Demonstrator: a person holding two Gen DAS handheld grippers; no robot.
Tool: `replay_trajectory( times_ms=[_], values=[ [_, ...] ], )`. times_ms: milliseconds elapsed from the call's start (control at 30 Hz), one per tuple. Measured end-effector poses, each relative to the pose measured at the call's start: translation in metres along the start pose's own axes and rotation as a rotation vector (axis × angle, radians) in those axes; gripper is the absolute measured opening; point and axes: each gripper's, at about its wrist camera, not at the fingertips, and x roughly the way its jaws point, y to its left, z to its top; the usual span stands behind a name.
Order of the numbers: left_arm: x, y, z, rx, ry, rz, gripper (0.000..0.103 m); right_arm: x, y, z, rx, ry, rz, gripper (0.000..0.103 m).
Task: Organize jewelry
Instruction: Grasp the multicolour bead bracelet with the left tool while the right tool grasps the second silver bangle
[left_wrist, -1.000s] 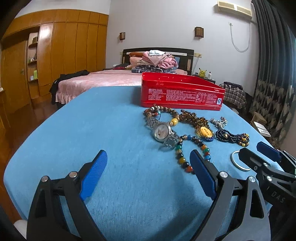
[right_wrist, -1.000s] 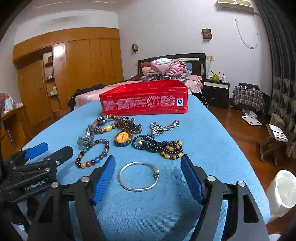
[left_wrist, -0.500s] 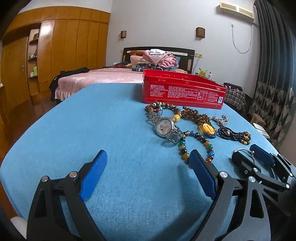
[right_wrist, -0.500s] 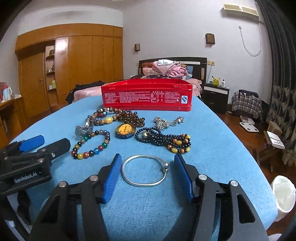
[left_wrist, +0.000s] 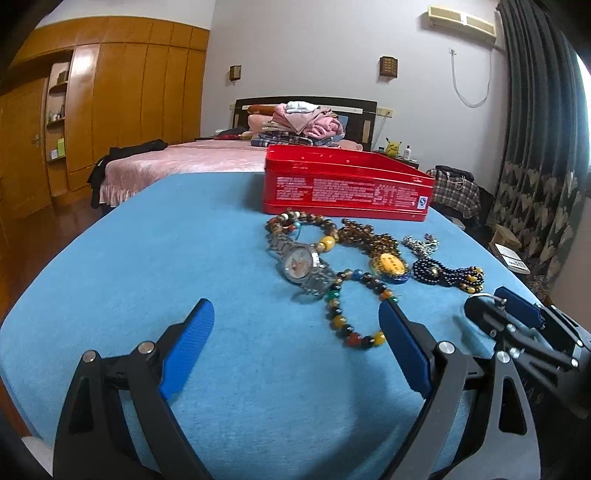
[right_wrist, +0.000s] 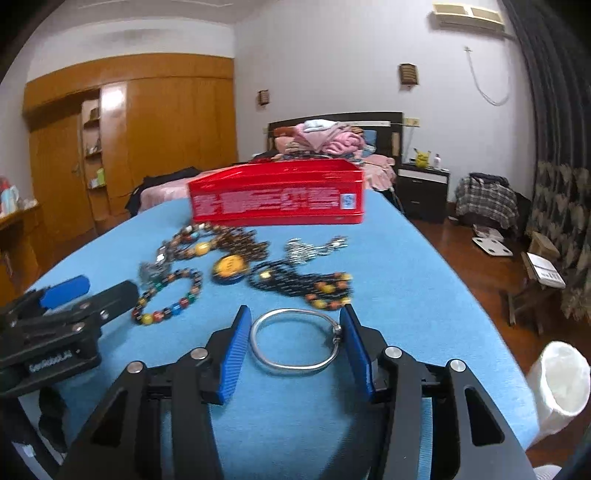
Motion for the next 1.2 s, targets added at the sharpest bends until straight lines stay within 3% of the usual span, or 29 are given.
replay_trajectory(
  times_ms=[433,833,933,1033,1200],
  values=[
    [0.022,-0.053,0.007,0.053,0.036,-0.089,0.057,-0.009,-0.037,0.016,0.053,-0.048,-0.056,0.049],
    [0.037,-0.071,0.003,0.08,0.089,-0.014,0.04,-0.011,-0.036,0.014,0.053,-0.047,-0.026,0.049],
    [0.036,-0.076,0.003,0.083,0.091,-0.015,0.028,-0.011,-0.036,0.014,0.052,-0.049,-0.026,0.049],
    [0.035,-0.081,0.0,0.096,0.086,-0.026,0.009,-0.012,-0.035,0.014,0.049,-0.048,-0.027,0.049],
    [0.035,-0.075,0.002,0.07,0.086,-0.044,0.007,-0.012,-0.034,0.015,0.043,-0.05,-0.021,0.049]
  ],
)
